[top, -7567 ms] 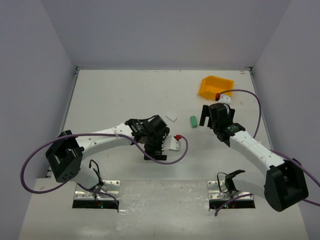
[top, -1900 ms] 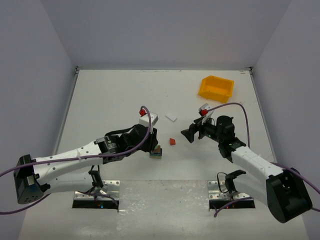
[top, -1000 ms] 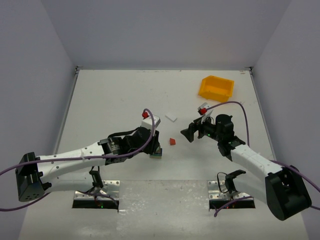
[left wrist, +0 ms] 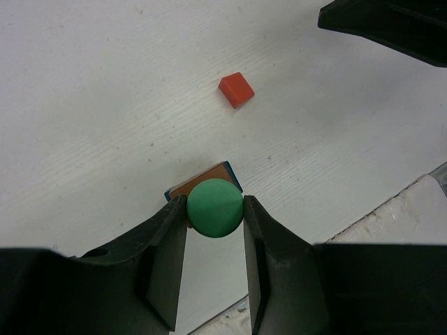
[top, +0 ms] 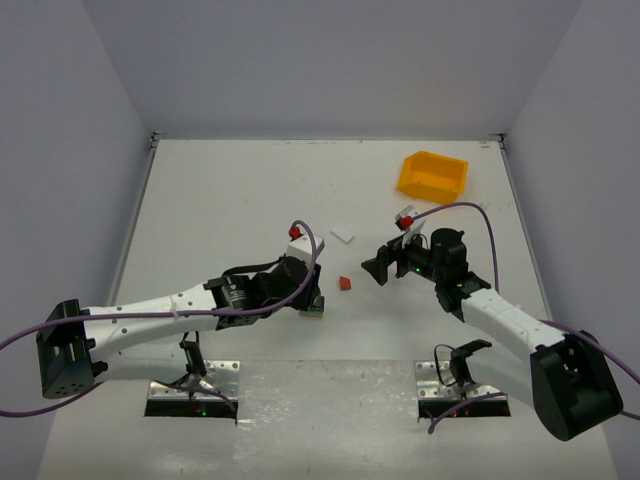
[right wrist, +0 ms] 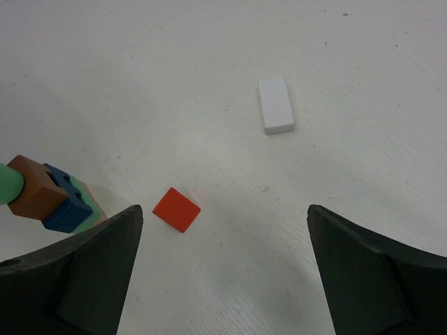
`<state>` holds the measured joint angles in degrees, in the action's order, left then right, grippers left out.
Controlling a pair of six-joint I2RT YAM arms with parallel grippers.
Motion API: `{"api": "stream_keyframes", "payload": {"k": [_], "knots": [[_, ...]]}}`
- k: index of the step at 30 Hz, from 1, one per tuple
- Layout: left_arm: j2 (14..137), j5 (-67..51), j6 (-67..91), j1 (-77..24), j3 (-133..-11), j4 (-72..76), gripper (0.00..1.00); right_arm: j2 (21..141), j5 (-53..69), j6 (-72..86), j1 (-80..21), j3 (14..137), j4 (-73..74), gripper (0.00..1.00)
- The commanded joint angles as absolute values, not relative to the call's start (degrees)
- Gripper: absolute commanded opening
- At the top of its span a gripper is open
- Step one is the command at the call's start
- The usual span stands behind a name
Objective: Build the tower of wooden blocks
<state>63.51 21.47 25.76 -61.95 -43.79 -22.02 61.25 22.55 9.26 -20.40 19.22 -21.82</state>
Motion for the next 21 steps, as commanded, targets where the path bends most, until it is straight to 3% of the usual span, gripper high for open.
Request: {"api": "stream_keyframes", "payload": {"k": [1, 21], "knots": [[62.41, 22.75, 25.92, -62.83, -43.6, -19.26, 0.06, 61.6, 22.66, 9.24, -20.47, 21.96, -23.12, 0.99], [63.12, 22.62, 25.66, -62.84, -43.66, -18.72, 0.1, 61.52, 22.61, 9.12, -20.48, 21.88, -22.94, 0.99]]}}
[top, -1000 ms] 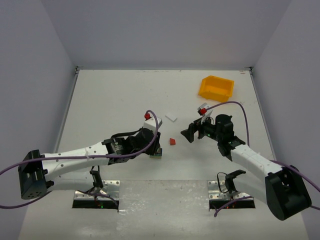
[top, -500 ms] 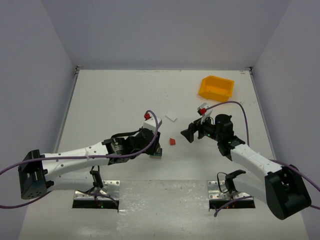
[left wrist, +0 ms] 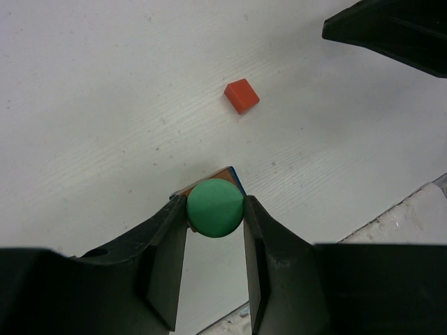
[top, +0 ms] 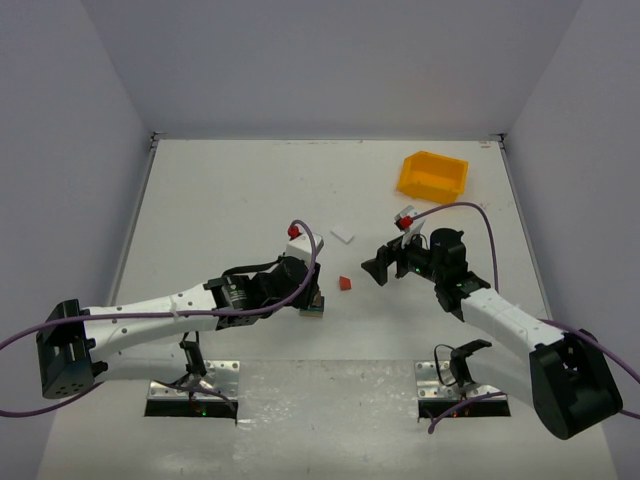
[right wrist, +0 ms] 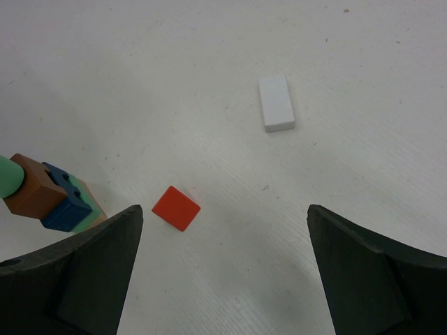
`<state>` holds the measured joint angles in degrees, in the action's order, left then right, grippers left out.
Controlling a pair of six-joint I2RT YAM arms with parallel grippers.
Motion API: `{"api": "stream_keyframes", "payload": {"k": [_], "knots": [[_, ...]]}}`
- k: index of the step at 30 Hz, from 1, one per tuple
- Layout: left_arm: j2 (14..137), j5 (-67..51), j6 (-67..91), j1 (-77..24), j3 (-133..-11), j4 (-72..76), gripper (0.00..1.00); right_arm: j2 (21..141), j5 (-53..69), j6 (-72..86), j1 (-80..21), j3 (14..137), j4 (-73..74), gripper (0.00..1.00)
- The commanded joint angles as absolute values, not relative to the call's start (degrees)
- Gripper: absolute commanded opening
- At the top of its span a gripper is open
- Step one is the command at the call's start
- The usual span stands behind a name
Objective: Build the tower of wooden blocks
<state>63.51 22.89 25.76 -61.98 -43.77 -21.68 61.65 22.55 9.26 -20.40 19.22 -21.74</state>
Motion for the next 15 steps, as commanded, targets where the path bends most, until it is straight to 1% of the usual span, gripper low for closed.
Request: {"api": "stream_keyframes", "payload": {"k": [1, 15], "knots": [[63.19, 22.76, 25.65, -62.85, -43.59, -18.72, 0.11, 61.52, 22.68, 9.06, -20.48, 21.9, -22.92, 0.99], [63.98, 23.9, 25.66, -63.02, -43.68, -18.72, 0.15, 61.79, 22.5, 8.88, -20.48, 22.15, -22.67, 0.99]]}}
